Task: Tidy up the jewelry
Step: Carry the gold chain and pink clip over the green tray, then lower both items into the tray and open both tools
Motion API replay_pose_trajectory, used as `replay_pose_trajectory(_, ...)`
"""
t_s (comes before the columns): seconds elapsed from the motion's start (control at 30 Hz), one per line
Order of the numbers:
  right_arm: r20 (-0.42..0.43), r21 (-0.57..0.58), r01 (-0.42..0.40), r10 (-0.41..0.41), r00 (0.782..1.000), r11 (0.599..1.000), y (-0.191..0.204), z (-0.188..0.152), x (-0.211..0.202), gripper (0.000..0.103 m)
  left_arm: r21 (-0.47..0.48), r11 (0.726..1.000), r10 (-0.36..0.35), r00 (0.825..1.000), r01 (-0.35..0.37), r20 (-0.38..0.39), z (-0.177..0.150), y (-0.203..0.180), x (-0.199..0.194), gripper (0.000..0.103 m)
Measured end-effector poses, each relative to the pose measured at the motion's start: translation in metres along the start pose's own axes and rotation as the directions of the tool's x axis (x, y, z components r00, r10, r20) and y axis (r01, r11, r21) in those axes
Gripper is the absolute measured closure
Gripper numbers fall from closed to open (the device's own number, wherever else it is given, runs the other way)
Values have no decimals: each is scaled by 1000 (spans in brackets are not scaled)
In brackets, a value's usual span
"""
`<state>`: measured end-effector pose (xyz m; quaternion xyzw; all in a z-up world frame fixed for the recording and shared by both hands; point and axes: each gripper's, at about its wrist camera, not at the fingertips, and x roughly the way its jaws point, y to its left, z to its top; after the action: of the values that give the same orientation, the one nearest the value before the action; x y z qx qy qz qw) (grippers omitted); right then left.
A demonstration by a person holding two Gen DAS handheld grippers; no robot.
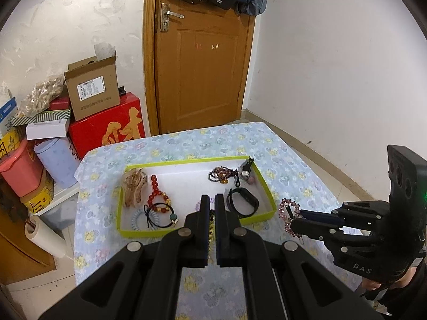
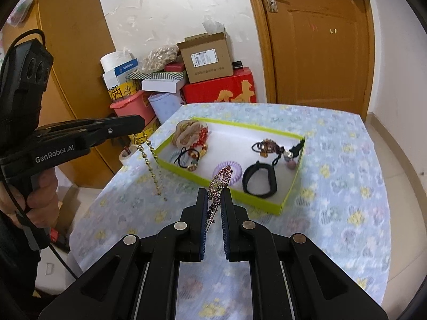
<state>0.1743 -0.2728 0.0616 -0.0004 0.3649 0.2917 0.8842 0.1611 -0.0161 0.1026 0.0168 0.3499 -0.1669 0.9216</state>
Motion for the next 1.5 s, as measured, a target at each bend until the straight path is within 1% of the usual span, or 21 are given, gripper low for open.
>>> replay_pose_trajectory(0.17, -2, -9, 7, -7, 1000, 1000, -5, 14, 10, 93, -10, 1000, -4, 1000, 4, 2, 13, 7, 11, 100)
replay_pose_trajectory(0.47, -29, -22, 33, -34, 999, 999, -19, 35, 42, 93, -28, 1000, 6, 1000, -6, -29, 38, 25, 49, 100)
replay_pose_trajectory(0.73, -62, -25, 41, -42, 997, 999, -33, 51, 78, 93, -37, 999, 6, 998, -8, -55, 47, 40, 85, 100)
replay_pose_trajectory(1.1, -136, -12, 44, -45, 990, 999, -48, 63, 137, 93, -72, 997, -13, 993, 4, -121, 41, 62, 138, 100)
replay_pose_trajectory(1.23, -163, -10, 42, -43, 986, 999, -52, 62, 154, 93, -94, 995, -27, 989, 13, -143, 36, 71, 155, 100)
replay_pose_trajectory(1.5, -217, 14, 38, -34, 976, 999, -62, 56, 181, 93, -102, 995, -38, 982, 19, -185, 25, 76, 176, 100)
